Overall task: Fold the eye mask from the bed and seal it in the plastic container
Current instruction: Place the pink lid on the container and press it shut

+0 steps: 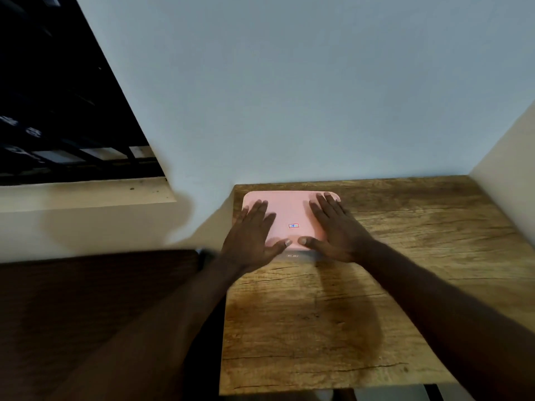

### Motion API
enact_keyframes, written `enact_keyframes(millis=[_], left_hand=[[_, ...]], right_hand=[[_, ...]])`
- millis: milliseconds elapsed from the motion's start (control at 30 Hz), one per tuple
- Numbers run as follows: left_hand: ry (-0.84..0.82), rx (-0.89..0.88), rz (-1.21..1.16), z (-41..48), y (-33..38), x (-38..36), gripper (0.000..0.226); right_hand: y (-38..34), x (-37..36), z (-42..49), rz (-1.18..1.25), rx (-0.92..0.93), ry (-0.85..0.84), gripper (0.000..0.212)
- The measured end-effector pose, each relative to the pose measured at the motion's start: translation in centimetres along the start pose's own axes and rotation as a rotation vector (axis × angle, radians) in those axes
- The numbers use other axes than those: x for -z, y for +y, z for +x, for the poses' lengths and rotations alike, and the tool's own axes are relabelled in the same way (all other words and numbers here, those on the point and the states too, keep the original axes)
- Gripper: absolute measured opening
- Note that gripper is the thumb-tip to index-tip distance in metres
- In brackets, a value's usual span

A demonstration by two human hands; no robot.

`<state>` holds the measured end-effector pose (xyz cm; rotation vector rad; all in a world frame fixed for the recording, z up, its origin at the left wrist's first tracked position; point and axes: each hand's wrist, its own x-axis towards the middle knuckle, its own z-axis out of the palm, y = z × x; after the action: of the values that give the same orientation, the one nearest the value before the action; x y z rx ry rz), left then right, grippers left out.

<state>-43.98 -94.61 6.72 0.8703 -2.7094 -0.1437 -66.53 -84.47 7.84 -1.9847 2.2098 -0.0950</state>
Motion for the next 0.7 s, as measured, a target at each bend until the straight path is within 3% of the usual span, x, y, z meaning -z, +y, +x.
enact_keyframes(millis=[100,200,333,700], left_hand=[[-0.18,-0.021,0.073,-2.3,0.2,-1.0,0.093],[-0.257,0.012,0.157,-2.3,0.4,-1.5,0.096],[-0.187,0.076,0.175,-1.9,0.9,-2.0,0.086],[-0.123,0.133,0.171,1.7,-0.3,-2.8,0.076]], right_hand=[[-0.9,-1.7,-2.4,-0.072,0.074,0.004,0.116],[-1.7,-2.6,-2.7,-0.127,0.028,0.02,0.102],[-2.1,-2.7,-2.0,-0.14,-0.028,0.053,0.087],[0.1,-1.2,2.2,-0.133,0.017,0.041,0.077]])
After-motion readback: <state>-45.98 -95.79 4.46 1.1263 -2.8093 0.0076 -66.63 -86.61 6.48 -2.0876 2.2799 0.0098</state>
